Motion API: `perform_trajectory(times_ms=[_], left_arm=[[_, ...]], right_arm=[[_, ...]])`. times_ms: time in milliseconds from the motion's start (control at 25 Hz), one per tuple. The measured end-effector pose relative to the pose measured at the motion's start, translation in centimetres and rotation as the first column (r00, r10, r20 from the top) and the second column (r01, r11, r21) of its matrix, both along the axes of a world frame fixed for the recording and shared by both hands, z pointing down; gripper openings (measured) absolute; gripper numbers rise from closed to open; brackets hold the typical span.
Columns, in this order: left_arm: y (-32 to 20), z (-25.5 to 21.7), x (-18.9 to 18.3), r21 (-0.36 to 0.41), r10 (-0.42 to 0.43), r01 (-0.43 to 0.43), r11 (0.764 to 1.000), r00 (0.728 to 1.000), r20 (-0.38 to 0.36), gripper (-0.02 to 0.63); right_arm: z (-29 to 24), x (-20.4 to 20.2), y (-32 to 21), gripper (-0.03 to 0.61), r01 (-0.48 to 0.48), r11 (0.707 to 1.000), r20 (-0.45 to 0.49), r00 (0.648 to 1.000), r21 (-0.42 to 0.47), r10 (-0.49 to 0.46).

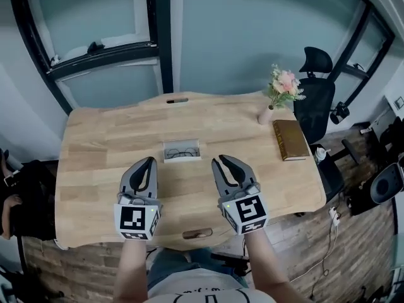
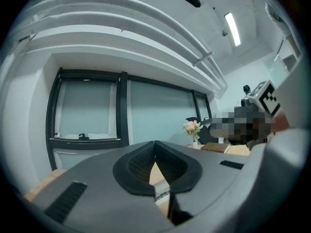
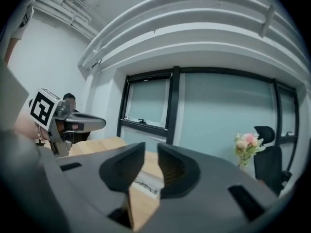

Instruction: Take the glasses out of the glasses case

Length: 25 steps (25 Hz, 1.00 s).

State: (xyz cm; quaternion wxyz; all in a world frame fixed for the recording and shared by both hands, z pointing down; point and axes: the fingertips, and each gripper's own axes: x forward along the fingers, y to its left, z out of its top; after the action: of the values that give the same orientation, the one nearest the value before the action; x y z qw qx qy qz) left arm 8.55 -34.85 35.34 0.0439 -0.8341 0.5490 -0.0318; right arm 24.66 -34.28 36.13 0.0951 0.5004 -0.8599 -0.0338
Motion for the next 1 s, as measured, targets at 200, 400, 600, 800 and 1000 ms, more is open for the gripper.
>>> perform_trajectory(times_ms=[200,400,600,800,1000], left_arm=[[-1.2,0.8,-0.2,-0.021,-0.064,0.065,0.998,0.998,0.022,0.017],[-2.5,2.4,-1.6,-0.052,-0.104,0.106,0.993,0.994,0.033,0.017],[-4.6,5.4,-3.3,-0.099,-0.101,0.107,0.989,0.993,0.059,0.017],[-7.3,8.2,-4.5,-0.139,-0.071,0.082,0.987,0.994,0.081,0.017],[-8.9,10.2,-5.9,-0.173,-0.077,0.086,0.981,0.995,0.060,0.017]], right_arm=[[3.2,-1.2,-3.2,0.212,0.139,0.986,-0.095,0.984,-0.091,-0.148],[7.7,-4.3,-6.1,0.149,0.275,0.944,-0.256,0.914,-0.184,-0.316],[13.7,-7.4,-9.4,0.118,0.345,0.881,-0.409,0.789,-0.323,-0.459],[19.7,-9.4,-12.9,0.103,0.361,0.819,-0.497,0.662,-0.446,-0.561],[24.2,-10.5,-14.7,0.084,0.371,0.734,-0.530,0.518,-0.568,-0.672]])
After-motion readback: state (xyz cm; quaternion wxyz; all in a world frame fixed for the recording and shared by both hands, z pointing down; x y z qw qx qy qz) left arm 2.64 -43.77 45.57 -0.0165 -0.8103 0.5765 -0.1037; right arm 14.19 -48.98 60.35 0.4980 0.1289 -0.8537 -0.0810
